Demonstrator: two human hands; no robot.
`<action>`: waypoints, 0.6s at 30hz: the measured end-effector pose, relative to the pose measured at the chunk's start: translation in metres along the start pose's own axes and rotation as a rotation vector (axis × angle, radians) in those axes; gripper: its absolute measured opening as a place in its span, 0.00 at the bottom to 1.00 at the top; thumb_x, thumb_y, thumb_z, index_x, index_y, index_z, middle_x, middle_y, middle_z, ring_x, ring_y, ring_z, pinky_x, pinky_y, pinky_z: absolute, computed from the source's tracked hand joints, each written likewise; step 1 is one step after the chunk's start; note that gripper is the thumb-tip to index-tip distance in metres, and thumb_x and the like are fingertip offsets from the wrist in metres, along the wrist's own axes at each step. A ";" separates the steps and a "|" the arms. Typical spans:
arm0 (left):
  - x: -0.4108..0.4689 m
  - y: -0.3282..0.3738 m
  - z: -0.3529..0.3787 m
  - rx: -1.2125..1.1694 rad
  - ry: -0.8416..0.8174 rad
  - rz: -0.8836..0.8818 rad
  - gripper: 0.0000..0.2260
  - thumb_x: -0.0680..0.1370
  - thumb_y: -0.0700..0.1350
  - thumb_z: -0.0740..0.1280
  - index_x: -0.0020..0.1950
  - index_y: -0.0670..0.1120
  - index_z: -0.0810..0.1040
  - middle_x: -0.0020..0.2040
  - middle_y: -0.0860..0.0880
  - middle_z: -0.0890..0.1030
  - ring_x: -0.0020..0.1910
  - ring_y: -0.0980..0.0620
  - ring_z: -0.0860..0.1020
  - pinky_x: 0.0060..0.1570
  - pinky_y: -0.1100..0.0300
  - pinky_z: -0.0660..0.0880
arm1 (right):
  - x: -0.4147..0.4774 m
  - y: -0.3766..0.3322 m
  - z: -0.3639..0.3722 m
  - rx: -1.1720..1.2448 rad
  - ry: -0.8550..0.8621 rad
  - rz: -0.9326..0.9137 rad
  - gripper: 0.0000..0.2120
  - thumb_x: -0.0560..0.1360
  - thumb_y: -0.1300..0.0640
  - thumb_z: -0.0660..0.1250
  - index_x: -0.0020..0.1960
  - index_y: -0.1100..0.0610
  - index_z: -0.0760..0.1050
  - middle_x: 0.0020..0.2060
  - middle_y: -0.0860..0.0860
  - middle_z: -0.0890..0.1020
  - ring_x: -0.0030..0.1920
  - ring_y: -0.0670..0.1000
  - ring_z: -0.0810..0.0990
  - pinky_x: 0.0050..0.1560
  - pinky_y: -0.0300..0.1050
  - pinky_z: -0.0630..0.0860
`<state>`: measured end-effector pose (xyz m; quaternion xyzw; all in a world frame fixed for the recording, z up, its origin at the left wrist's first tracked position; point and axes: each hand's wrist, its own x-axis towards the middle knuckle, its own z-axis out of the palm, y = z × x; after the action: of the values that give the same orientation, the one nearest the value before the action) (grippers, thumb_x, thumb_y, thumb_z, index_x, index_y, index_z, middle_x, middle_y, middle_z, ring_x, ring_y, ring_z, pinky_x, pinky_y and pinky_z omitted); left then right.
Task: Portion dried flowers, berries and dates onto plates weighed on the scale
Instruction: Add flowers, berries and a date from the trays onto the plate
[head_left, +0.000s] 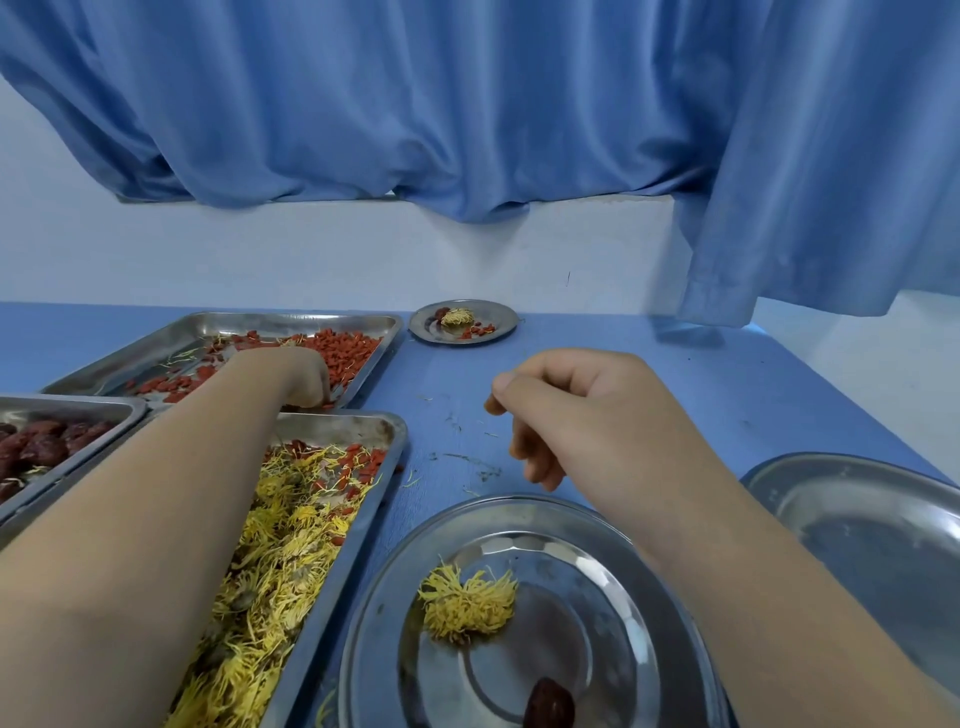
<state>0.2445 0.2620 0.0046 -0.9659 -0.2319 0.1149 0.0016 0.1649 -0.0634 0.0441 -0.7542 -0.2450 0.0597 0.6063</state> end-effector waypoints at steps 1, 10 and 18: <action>0.001 -0.001 0.001 -0.007 0.007 0.008 0.16 0.79 0.35 0.60 0.62 0.47 0.80 0.62 0.46 0.77 0.56 0.46 0.74 0.59 0.52 0.72 | 0.000 0.000 0.000 0.002 0.001 0.000 0.10 0.74 0.52 0.66 0.37 0.55 0.80 0.24 0.47 0.78 0.25 0.43 0.76 0.27 0.34 0.72; 0.011 -0.010 0.000 -0.025 -0.021 -0.013 0.17 0.78 0.33 0.59 0.57 0.49 0.81 0.43 0.52 0.74 0.49 0.49 0.77 0.60 0.48 0.74 | 0.000 0.001 0.002 0.000 -0.001 -0.010 0.10 0.74 0.53 0.66 0.37 0.55 0.80 0.24 0.47 0.78 0.24 0.43 0.75 0.27 0.34 0.73; 0.020 -0.007 0.010 -0.037 0.049 -0.008 0.10 0.79 0.38 0.62 0.57 0.43 0.81 0.56 0.44 0.79 0.51 0.46 0.77 0.52 0.53 0.74 | 0.002 0.003 0.000 -0.021 0.017 -0.007 0.11 0.74 0.52 0.66 0.37 0.55 0.81 0.24 0.47 0.78 0.24 0.44 0.75 0.28 0.36 0.72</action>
<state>0.2559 0.2769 -0.0089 -0.9673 -0.2380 0.0868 -0.0100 0.1678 -0.0631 0.0417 -0.7602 -0.2431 0.0489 0.6005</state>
